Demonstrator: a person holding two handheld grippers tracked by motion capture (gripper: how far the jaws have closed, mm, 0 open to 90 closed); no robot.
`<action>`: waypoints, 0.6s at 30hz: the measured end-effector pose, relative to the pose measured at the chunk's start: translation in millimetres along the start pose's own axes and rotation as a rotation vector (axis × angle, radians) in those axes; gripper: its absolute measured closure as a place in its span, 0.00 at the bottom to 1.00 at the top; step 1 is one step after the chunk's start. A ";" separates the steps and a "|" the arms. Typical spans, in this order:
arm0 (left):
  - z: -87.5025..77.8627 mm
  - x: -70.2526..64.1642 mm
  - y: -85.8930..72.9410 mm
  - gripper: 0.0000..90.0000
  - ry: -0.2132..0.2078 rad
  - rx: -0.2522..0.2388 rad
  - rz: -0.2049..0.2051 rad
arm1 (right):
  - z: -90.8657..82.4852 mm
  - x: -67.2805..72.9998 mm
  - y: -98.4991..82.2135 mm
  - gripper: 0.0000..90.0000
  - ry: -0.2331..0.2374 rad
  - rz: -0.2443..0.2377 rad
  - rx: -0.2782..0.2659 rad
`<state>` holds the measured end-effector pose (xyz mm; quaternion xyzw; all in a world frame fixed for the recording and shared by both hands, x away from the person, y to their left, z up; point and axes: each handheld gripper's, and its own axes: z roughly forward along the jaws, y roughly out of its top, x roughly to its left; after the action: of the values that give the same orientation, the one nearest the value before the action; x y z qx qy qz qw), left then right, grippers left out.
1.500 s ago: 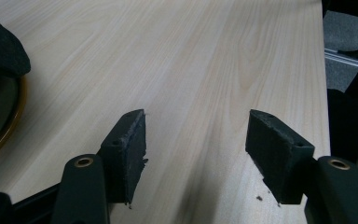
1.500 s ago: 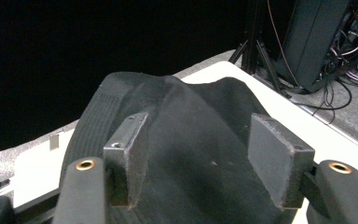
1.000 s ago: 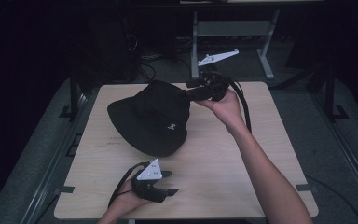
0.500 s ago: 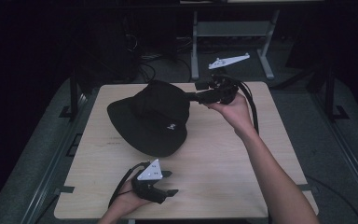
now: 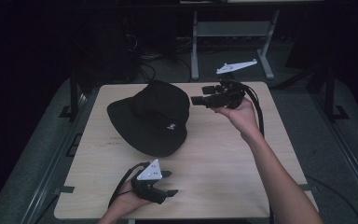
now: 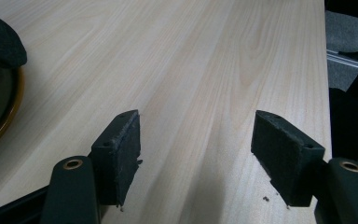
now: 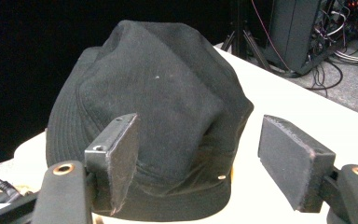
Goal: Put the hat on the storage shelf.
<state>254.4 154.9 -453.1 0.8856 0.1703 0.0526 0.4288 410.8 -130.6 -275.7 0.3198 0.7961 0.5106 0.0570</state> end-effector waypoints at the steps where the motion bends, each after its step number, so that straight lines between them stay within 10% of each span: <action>1: 0.0 0.0 -0.1 0.36 0.001 0.000 -0.001 | -1.1 -0.9 -1.6 0.30 0.001 0.005 -0.002; 18: 0.0 0.3 -1.0 0.35 0.004 0.001 0.007 | -13.7 -14.6 -26.4 0.26 -0.013 0.045 0.014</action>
<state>254.5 155.5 -453.9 0.8864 0.1682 0.0560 0.4276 404.7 -156.7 -295.2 0.3413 0.7919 0.5040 0.0484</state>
